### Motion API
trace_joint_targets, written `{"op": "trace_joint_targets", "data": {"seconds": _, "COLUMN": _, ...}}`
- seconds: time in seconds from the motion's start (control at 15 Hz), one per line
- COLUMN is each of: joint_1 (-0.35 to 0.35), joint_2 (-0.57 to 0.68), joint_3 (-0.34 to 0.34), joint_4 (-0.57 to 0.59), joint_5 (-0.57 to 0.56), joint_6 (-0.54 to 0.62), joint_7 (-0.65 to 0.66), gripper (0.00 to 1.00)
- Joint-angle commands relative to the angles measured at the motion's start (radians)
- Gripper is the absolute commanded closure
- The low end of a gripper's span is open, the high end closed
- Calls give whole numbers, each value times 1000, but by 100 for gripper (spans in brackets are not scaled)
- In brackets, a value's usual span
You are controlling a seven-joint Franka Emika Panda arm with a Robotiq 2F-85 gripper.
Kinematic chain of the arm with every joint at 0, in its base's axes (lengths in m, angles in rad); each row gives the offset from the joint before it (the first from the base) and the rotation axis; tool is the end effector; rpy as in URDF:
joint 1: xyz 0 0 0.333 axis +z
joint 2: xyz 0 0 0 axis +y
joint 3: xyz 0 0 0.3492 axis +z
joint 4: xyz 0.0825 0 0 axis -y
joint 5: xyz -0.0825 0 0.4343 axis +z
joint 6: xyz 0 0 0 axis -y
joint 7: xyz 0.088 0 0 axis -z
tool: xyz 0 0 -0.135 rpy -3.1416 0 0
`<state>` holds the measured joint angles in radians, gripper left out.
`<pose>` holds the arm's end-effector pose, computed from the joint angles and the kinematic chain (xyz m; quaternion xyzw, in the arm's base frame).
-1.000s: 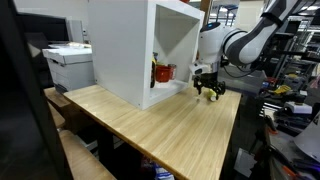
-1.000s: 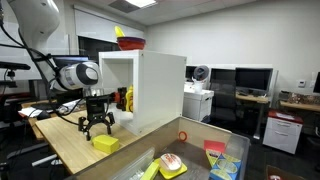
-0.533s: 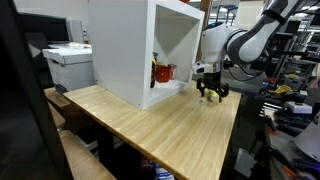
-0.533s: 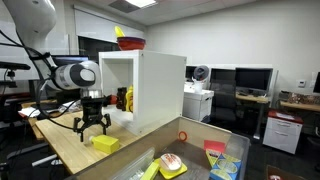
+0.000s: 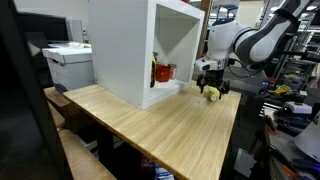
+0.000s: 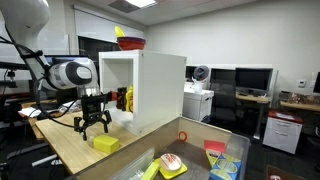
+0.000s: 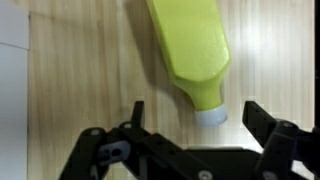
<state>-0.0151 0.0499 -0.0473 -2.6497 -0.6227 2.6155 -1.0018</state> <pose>0.4345 -0.0226 0.1778 0.7252 0.6722 -0.1076 0.1034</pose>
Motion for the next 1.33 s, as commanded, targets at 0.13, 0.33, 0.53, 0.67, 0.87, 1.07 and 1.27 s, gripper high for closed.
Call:
{"op": "trace_joint_targets", "data": {"seconds": 0.13, "joint_1": -28, "joint_2": -51, "joint_3": -11, "joint_4": -71, "joint_5": -79, "joint_6": 72, "joint_7": -95, "gripper": 0}}
{"op": "trace_joint_targets", "data": {"seconds": 0.33, "joint_1": -24, "joint_2": -46, "joint_3": -6, "joint_4": -82, "joint_5": -53, "joint_6": 64, "joint_7": -147, "gripper": 0}}
{"op": "trace_joint_targets", "data": {"seconds": 0.53, "joint_1": -23, "joint_2": -45, "joint_3": -7, "joint_4": -84, "joint_5": -66, "joint_6": 60, "joint_7": -162, "gripper": 0}}
{"op": "trace_joint_targets", "data": {"seconds": 0.67, "joint_1": -23, "joint_2": -41, "joint_3": -6, "joint_4": -80, "joint_5": -57, "joint_6": 56, "joint_7": -174, "gripper": 21}}
{"op": "trace_joint_targets", "data": {"seconds": 0.87, "joint_1": -19, "joint_2": -38, "joint_3": -2, "joint_4": -74, "joint_5": -40, "joint_6": 40, "joint_7": -176, "gripper": 40}}
{"op": "trace_joint_targets", "data": {"seconds": 1.07, "joint_1": -12, "joint_2": -30, "joint_3": 9, "joint_4": -63, "joint_5": 32, "joint_6": -4, "joint_7": -191, "gripper": 59}}
{"op": "trace_joint_targets", "data": {"seconds": 1.27, "joint_1": -7, "joint_2": -41, "joint_3": 22, "joint_4": -62, "joint_5": 158, "joint_6": -57, "joint_7": -235, "gripper": 75}}
